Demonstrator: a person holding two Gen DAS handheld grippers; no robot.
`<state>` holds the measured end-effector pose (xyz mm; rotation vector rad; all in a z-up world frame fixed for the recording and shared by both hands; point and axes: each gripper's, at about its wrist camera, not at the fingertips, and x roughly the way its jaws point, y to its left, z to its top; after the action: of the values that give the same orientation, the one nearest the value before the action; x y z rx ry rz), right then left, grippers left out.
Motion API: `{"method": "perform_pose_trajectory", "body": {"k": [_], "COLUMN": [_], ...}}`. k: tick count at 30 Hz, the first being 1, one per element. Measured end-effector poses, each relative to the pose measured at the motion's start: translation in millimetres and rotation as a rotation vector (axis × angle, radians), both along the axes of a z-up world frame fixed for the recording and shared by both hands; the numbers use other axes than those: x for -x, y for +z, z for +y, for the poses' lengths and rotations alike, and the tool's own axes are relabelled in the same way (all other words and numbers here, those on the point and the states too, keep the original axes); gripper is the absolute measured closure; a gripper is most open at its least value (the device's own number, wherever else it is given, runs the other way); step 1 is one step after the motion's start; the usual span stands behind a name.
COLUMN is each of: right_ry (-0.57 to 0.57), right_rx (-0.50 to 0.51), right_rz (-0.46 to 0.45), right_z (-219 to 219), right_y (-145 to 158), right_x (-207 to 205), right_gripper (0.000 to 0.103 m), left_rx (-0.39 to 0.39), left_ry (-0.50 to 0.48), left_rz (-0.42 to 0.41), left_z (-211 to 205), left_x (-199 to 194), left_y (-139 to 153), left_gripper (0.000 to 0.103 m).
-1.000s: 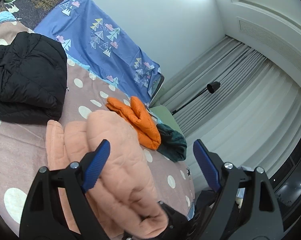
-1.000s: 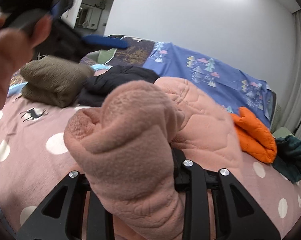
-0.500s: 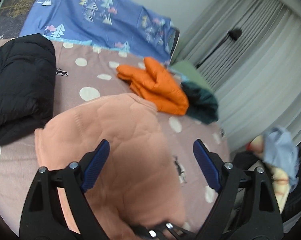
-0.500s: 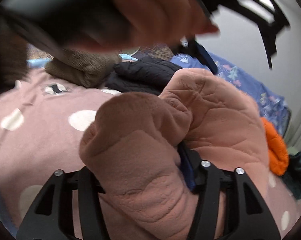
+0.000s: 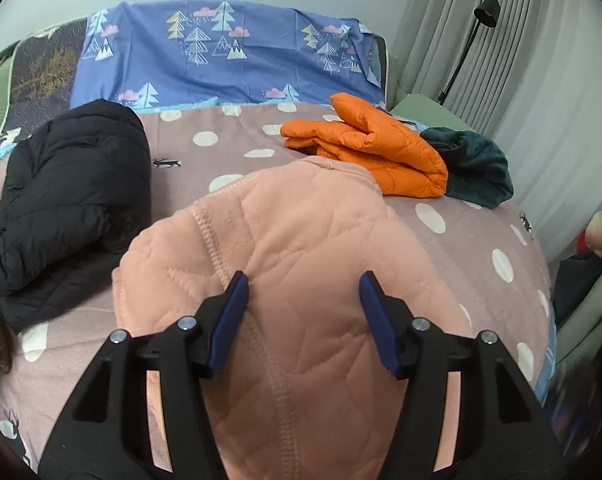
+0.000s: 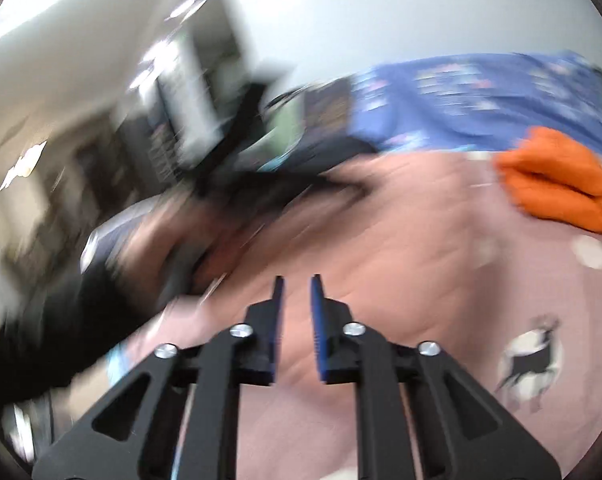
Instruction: Fold large clothes
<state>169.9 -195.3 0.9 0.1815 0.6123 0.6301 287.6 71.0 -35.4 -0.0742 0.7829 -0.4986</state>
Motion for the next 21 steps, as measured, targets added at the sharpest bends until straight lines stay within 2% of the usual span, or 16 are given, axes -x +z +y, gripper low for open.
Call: {"method": "perform_pose_trajectory", "body": {"k": [1,4,6,9,10,13,15,17,19,20,21], "right_ry": [-0.072,-0.169,-0.163,-0.214,-0.214,-0.204,-0.201,-0.195,-0.186,-0.177,-0.175], "right_rx": [-0.032,-0.083,-0.070,0.012,0.017,0.039,0.036,0.016,0.005,-0.018,-0.035], "right_rz": [0.028,0.124,0.196,0.161,0.150,0.137,0.136,0.142,0.144,0.153,0.157], "right_z": [-4.3,1.3,17.4,33.6,36.4,43.7,41.5,38.7,36.7,34.2,32.5], "right_y": [3.4,-5.8,-22.4,-32.2,-31.6,-32.7,-35.5,-38.5,-36.9,-34.6,-32.2], "right_x": [-24.8,-84.0,-110.4,-106.0,-102.5,-97.2,-94.6,-95.8,-100.3,-100.6,-100.3], "right_gripper": [0.092,0.092,0.092,0.092,0.092,0.092,0.092,0.092,0.092,0.092,0.093], "left_rx": [-0.006,-0.025,-0.035,-0.055,-0.024,0.032,0.042,-0.021,-0.081,-0.092,-0.097], "left_ry": [0.009,0.036,0.068,0.154,0.175,0.208,0.239,0.269,0.293,0.303,0.322], "left_rz": [-0.002,0.007,0.038,0.090,0.093,0.059,0.024,-0.014,-0.002,-0.005,-0.046], "left_z": [0.1,-3.6,-6.3,-7.6,-5.8,-5.1,-7.4,-15.4,-19.5,-18.7,-16.1], "left_x": [0.7,0.4,-3.1,-9.5,-11.0,-13.5,-16.2,-19.3,-24.3,-25.0,-20.8], "left_y": [-0.2,3.0,5.2,15.4,22.2,37.1,41.8,31.2,5.8,-5.1,-19.4], "left_gripper": [0.043,0.043,0.042,0.044,0.043,0.041,0.041,0.042,0.053,0.053,0.053]}}
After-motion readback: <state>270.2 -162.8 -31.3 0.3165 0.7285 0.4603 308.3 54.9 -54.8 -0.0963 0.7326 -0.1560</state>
